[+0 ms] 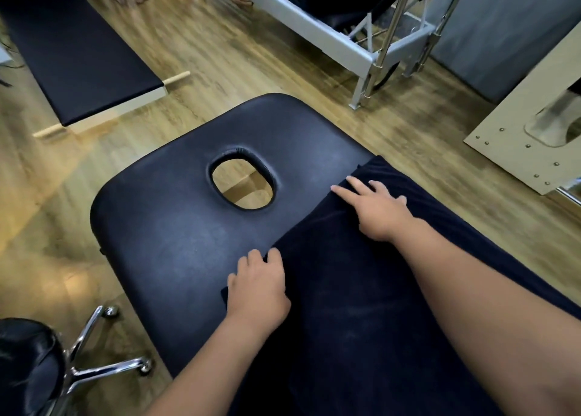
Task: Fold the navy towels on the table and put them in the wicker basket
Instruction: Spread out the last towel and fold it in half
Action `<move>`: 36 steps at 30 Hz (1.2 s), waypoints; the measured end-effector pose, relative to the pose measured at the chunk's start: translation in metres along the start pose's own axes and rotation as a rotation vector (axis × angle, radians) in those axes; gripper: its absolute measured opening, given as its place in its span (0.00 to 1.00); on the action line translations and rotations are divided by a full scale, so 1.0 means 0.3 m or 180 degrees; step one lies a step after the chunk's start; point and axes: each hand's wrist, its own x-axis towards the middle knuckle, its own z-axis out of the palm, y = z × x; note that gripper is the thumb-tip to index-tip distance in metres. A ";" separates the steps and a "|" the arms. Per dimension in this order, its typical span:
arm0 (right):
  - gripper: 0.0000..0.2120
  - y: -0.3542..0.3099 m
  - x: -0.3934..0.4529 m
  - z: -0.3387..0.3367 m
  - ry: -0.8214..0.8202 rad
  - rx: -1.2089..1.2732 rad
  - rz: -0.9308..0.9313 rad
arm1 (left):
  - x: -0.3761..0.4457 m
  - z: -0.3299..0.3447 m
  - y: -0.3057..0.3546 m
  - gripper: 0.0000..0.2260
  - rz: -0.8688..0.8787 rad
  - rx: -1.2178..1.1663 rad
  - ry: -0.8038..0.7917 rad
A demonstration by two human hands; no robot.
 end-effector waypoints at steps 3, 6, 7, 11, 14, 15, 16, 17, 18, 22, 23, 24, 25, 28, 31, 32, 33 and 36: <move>0.36 0.006 0.026 -0.036 0.0099 -0.0372 0.0034 | 0.007 -0.029 0.001 0.17 -0.0273 -0.0288 -0.0128; 0.25 0.007 0.040 -0.036 0.0273 -0.0396 0.0003 | -0.003 -0.058 -0.002 0.12 0.0124 -0.0257 -0.0370; 0.21 0.009 0.034 -0.037 0.0306 -0.0433 0.0029 | -0.012 -0.069 -0.001 0.12 0.0307 -0.0311 -0.0473; 0.11 0.052 -0.022 -0.061 0.0497 -0.0678 0.0203 | -0.067 -0.099 0.020 0.23 0.0891 -0.0440 -0.0994; 0.15 0.121 -0.093 -0.070 0.0535 -0.0746 0.0396 | -0.128 -0.110 0.070 0.26 0.1093 -0.0741 -0.1200; 0.16 0.148 -0.125 -0.067 0.0522 -0.0800 0.0447 | -0.152 -0.113 0.092 0.25 0.1147 -0.0849 -0.1280; 0.17 0.176 -0.169 -0.066 0.0507 -0.0842 0.0504 | -0.180 -0.114 0.120 0.24 0.1212 -0.0914 -0.1377; 0.18 0.201 -0.217 -0.069 0.0483 -0.0863 0.0570 | -0.210 -0.112 0.148 0.22 0.1263 -0.0966 -0.1464; 0.18 0.225 -0.262 -0.075 0.0479 -0.0867 0.0656 | -0.239 -0.110 0.175 0.22 0.1304 -0.1040 -0.1529; 0.15 0.365 -0.501 -0.070 0.0671 -0.0773 0.0951 | -0.400 -0.099 0.332 0.26 0.1450 -0.1400 -0.1786; 0.14 0.403 -0.556 -0.057 0.0758 -0.0722 0.0980 | -0.437 -0.089 0.369 0.27 0.1478 -0.1448 -0.1820; 0.13 0.449 -0.632 -0.039 0.0847 -0.0659 0.1011 | -0.491 -0.076 0.419 0.27 0.1544 -0.1468 -0.1867; 0.13 0.491 -0.694 -0.019 0.0889 -0.0581 0.1025 | -0.539 -0.060 0.463 0.26 0.1602 -0.1485 -0.1900; 0.12 0.631 -0.885 0.044 0.0927 -0.0236 0.1038 | -0.698 0.008 0.606 0.27 0.1745 -0.1506 -0.2037; 0.12 0.782 -1.104 0.116 0.1051 -0.0075 0.1068 | -0.870 0.104 0.770 0.25 0.1937 -0.1531 -0.2110; 0.14 0.827 -1.172 0.141 0.1141 -0.0025 0.1109 | -0.924 0.137 0.821 0.24 0.1973 -0.1571 -0.2129; 0.15 0.870 -1.227 0.169 0.1192 0.0010 0.1176 | -0.968 0.171 0.865 0.23 0.1985 -0.1603 -0.2137; 0.19 1.022 -1.412 0.274 0.1311 0.0109 0.1257 | -1.131 0.275 1.027 0.22 0.2047 -0.1667 -0.2209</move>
